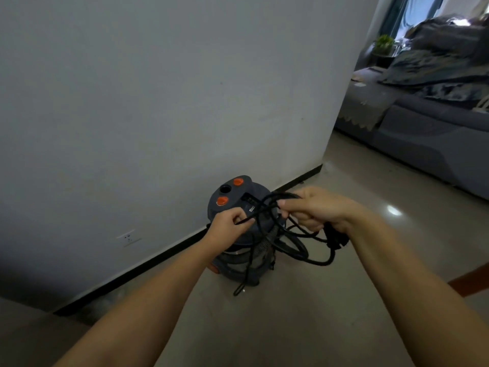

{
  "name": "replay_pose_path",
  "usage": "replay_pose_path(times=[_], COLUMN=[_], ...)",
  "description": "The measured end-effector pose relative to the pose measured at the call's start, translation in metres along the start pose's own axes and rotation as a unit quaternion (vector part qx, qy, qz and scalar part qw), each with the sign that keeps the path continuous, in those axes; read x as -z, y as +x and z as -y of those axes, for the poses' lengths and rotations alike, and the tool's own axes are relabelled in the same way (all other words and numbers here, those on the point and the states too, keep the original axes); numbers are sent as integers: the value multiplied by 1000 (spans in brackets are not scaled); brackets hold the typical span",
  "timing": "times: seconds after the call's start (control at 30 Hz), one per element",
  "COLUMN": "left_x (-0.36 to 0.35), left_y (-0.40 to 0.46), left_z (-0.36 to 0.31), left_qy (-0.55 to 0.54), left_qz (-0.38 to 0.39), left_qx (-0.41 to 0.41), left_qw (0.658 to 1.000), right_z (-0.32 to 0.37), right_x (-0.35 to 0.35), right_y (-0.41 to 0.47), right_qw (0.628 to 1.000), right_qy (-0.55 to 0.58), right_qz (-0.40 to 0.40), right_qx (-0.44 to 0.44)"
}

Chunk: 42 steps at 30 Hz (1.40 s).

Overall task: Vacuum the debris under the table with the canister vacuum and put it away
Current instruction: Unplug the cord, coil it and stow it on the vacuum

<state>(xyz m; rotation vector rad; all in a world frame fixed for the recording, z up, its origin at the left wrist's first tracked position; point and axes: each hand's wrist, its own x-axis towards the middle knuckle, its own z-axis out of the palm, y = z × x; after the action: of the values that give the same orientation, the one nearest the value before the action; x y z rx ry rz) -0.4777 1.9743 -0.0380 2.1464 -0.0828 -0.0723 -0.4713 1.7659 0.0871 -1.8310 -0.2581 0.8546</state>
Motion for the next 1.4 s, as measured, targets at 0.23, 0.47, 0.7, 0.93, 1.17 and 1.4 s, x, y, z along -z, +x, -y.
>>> replay_pose_path(times=[0.23,0.47,0.7,0.93,1.17,1.4], left_x=[-10,-34,-26,-38,-20,-35], left_y=[35,25,-12,-20,-13,0], left_z=[-46,-29,17,-73,-82,-79], left_qy=[93,-93,141,409,229,217], left_qz=[-116,-52,94,358,128,-141], left_qx=[-60,93,29,-158,-215,-294], left_qw=[987,990,985,824,941,920], right_z=[24,35,8,-14,-36,-24], right_x=[31,77,92,2,-12,15], right_y=[-42,-68,-41,16,17,16], right_qw=[931,763,697,949,936,943], right_qy=[314,519,555,119,-296,-315], right_qz=[-38,217,-378,-279,-175,-73], right_qx=[182,318,252,80,79,79])
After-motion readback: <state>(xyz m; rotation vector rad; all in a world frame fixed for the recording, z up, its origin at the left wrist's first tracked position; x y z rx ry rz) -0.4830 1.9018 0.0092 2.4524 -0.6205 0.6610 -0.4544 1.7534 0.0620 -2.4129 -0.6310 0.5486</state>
